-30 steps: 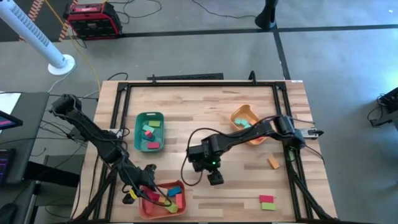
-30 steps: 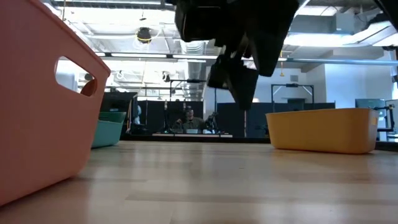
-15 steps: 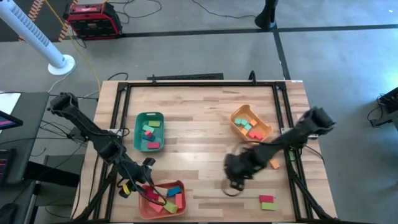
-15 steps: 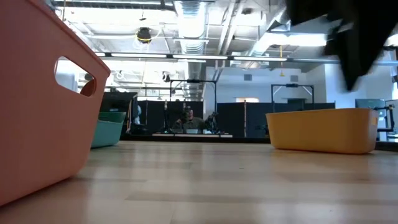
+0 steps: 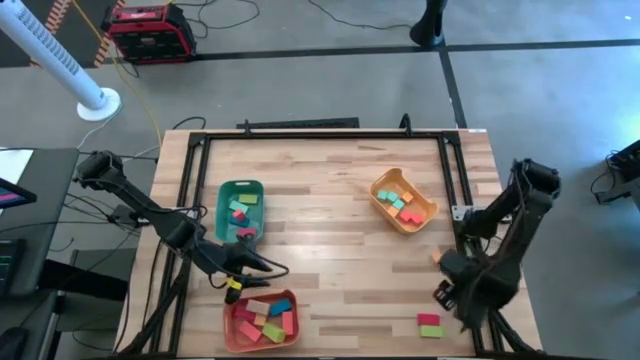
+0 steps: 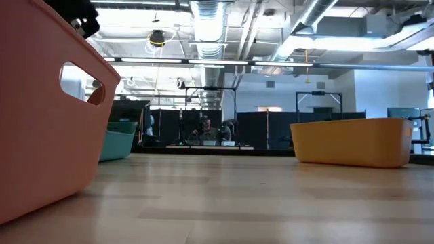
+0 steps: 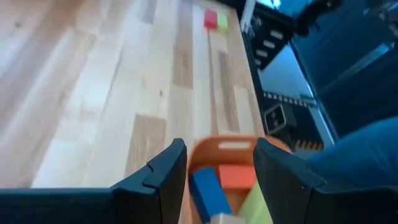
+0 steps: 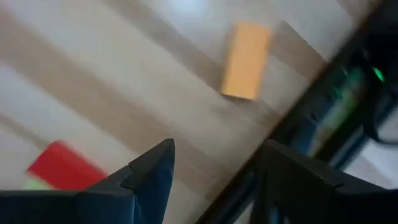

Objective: Sort blocks by size
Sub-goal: Put the thin yellow rectangular block into the green bin

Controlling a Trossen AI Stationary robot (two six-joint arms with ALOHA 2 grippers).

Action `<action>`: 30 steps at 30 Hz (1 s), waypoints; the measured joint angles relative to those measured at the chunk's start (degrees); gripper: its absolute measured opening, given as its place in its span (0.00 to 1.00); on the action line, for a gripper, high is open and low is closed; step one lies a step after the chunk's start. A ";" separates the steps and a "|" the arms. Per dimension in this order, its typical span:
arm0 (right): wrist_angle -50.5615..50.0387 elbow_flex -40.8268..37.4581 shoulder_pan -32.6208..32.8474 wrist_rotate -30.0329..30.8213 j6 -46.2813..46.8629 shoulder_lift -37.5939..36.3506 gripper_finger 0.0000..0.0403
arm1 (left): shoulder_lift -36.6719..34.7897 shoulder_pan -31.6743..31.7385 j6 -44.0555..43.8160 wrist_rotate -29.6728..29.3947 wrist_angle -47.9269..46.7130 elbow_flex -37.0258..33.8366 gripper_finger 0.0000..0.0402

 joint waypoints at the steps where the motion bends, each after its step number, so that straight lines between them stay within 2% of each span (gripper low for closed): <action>1: -0.26 -1.05 1.91 0.05 4.50 -0.46 0.68 | 0.00 0.11 0.01 -0.79 0.34 0.00 0.44; 3: 0.47 -3.23 4.98 0.02 10.48 -1.65 0.68 | 0.00 0.75 0.82 -1.12 0.35 0.00 0.44; 5: 2.21 -4.99 5.22 -0.30 10.86 -2.26 0.68 | 0.00 1.41 1.86 -1.18 0.35 0.00 0.44; 17: 5.44 -12.57 -2.84 3.13 10.21 -2.17 0.68 | 0.00 2.68 -1.04 2.23 0.46 0.00 0.44; 24: 18.34 -19.69 -4.56 5.39 7.88 -2.08 0.68 | 0.00 2.62 -3.97 2.20 0.89 0.00 0.44; 30: 18.91 -21.69 -4.53 6.34 8.65 -2.40 0.68 | 0.00 2.62 -5.92 2.20 1.84 0.00 0.44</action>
